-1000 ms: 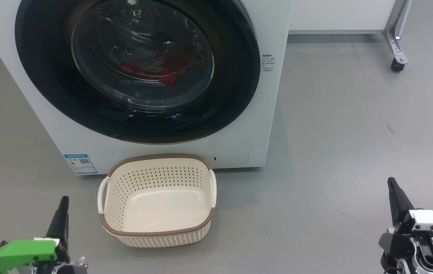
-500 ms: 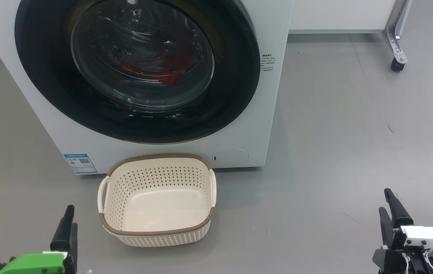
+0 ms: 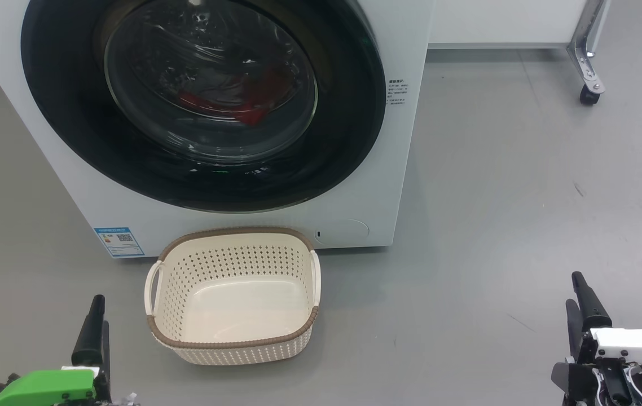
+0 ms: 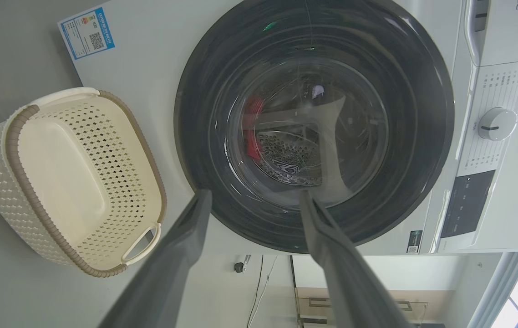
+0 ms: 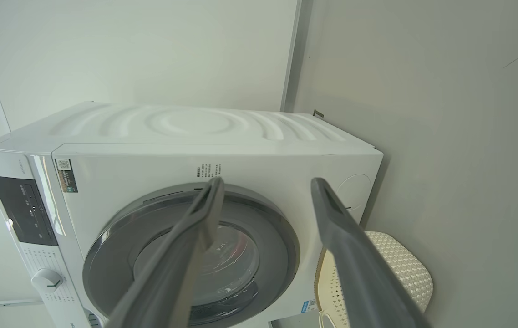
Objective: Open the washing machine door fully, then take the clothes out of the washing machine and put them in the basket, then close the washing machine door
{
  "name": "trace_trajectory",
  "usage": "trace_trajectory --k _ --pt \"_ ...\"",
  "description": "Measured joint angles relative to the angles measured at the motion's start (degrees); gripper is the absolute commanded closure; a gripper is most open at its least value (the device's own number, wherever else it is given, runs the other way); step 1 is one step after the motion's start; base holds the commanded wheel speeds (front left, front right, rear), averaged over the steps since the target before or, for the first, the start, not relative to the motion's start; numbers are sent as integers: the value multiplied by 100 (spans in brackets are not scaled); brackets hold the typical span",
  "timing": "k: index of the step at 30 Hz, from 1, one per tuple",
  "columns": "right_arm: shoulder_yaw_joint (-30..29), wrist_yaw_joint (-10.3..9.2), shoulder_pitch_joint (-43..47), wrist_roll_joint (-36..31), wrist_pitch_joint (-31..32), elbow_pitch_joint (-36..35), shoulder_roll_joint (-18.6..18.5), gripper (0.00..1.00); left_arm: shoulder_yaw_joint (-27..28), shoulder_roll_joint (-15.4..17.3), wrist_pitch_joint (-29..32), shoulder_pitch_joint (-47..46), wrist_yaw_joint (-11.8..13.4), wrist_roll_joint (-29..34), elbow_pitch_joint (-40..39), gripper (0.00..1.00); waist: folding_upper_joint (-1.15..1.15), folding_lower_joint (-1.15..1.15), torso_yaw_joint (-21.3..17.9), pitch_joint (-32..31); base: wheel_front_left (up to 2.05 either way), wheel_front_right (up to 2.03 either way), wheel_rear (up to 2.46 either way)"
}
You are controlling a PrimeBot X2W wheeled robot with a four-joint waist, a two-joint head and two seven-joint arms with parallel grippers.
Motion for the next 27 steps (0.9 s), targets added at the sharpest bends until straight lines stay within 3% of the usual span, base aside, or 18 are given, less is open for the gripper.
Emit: trace_trajectory --k 14,27 --pt "304 0 -141 -882 -301 -54 -238 0 -186 154 -331 -75 -1 705 -300 0 0 0 5 6 0 0 0" --pt "668 2 -315 -2348 -539 -135 -582 0 -477 509 -604 -109 -1 2123 -457 0 0 0 22 -1 0 0 0"
